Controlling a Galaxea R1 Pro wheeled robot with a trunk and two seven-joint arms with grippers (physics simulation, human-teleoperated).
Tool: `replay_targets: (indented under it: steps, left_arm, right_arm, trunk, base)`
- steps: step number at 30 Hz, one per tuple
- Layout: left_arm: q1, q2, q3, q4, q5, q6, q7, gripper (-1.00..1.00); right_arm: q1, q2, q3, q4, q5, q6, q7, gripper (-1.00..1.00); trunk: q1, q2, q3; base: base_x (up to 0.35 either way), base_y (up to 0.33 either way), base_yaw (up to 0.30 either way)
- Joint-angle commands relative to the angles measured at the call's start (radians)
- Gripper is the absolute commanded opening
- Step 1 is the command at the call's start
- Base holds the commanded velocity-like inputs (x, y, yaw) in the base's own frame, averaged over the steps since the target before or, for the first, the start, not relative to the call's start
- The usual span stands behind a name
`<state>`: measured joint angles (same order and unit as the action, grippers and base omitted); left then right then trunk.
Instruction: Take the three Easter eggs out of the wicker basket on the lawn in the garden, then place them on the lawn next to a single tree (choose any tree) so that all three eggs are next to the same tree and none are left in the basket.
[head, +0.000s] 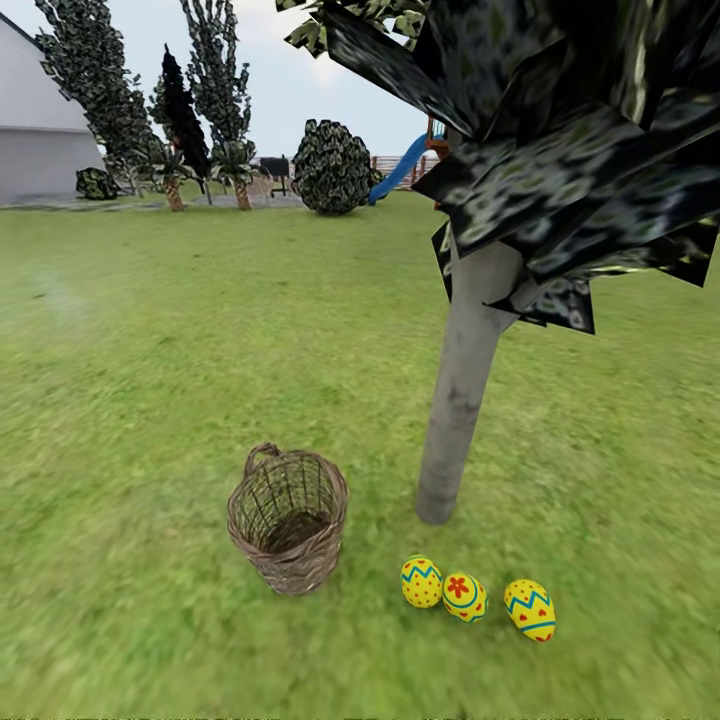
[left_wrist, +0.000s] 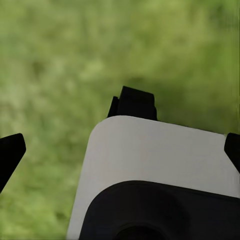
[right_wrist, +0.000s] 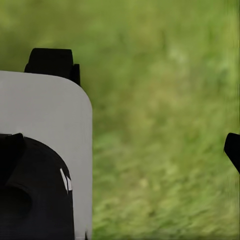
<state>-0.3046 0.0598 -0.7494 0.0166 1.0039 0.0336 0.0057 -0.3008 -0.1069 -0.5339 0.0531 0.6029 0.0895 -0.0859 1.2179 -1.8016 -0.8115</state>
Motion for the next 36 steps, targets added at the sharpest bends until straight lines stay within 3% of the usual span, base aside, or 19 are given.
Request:
replay_targets:
  steps: [1,21,27,36]
  left_arm:
    - [-0.001,0.000,-0.008,0.000,0.009,0.003,0.001,1.00]
    - [0.000,0.001,-0.008,0.000,0.010,0.002,0.001,1.00]
    - [0.000,0.042,-0.008,0.002,0.011,-0.007,0.006,1.00]
    - [0.000,0.042,-0.008,0.002,0.010,-0.008,0.007,1.00]
  right_arm:
    - [-0.001,0.000,-0.008,0.003,0.011,0.001,-0.005,1.00]
    - [-0.001,0.000,-0.008,0.005,0.012,-0.001,-0.003,1.00]
    - [-0.001,0.000,-0.008,0.004,0.005,-0.014,-0.006,1.00]
    - [-0.001,-0.001,-0.010,-0.002,0.007,-0.020,-0.009,1.00]
  trunk:
    - [0.000,0.000,-0.002]
    - [0.000,0.000,-0.036]
    - [0.000,0.000,-0.042]
    - [0.000,0.000,-0.042]
  base:
    - [0.000,0.000,-0.047]
    - [0.000,0.000,-0.081]
    - [0.000,0.000,-0.064]
    - [0.000,0.000,-0.002]
